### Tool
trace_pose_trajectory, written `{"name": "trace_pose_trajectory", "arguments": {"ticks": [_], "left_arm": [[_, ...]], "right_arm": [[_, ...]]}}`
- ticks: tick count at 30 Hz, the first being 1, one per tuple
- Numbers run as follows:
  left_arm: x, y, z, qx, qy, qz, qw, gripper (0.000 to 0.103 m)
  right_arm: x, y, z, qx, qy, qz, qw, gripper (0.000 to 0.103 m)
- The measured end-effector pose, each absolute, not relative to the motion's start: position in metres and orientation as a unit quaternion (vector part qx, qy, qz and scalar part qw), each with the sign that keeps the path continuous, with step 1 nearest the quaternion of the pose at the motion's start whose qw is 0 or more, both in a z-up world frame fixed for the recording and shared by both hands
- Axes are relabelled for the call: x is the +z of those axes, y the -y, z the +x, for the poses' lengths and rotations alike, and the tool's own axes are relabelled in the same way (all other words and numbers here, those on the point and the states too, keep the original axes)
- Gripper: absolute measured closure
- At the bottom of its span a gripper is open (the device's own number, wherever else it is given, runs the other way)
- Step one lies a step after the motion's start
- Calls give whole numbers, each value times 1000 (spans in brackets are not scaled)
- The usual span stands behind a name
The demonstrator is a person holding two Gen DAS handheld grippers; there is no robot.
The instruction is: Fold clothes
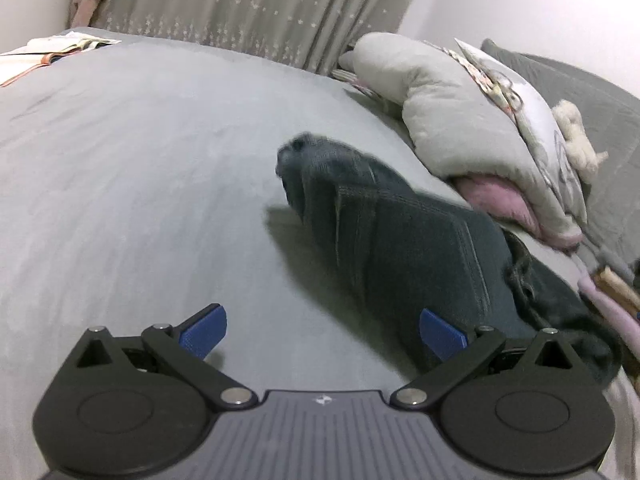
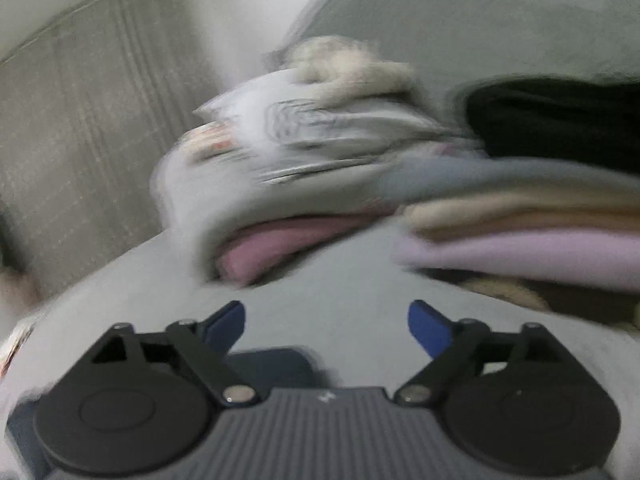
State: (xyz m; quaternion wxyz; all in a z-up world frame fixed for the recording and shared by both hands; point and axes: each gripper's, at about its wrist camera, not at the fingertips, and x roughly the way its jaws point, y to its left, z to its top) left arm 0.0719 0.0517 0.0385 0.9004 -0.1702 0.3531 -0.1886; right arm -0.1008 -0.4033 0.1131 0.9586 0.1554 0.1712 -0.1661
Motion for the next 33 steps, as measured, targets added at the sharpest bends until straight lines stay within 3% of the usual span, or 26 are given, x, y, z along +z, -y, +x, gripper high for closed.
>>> {"name": "trace_pose_trajectory", "arguments": {"ticks": [5, 10, 12, 13, 14, 15, 16, 18, 21, 24, 29, 33], "left_arm": [[48, -50, 123, -215, -370, -246, 870, 0], [33, -21, 169, -211, -441, -240, 838, 0], [23, -10, 180, -209, -472, -245, 821, 0], [19, -5, 185, -207, -487, -247, 812, 0], [14, -1, 189, -204, -492, -251, 808, 9], [14, 3, 190, -199, -488, -251, 812, 28], [14, 6, 192, -194, -484, -252, 815, 33], [16, 7, 190, -192, -480, -258, 816, 55], [30, 1, 176, -204, -455, -276, 822, 74], [42, -6, 160, -216, -433, -300, 822, 80], [71, -27, 121, -226, -387, -349, 823, 82], [108, -80, 75, -203, -341, -388, 832, 82]], "right_arm": [[102, 281, -56, 4, -211, -127, 969, 0], [66, 196, -20, 79, -249, -284, 923, 0], [55, 188, -11, 64, -276, -279, 917, 14], [48, 196, 4, 59, -298, -251, 919, 40], [48, 204, 10, 55, -307, -226, 923, 58], [51, 217, 14, 48, -313, -196, 928, 84], [53, 229, 18, 42, -319, -165, 932, 90], [61, 242, 17, 33, -314, -141, 938, 91], [90, 277, 11, -12, -260, -83, 962, 91], [124, 307, -13, -58, -186, -30, 980, 91], [173, 366, -54, -125, -75, 38, 989, 91], [194, 414, -86, -155, -30, 109, 982, 91]]}}
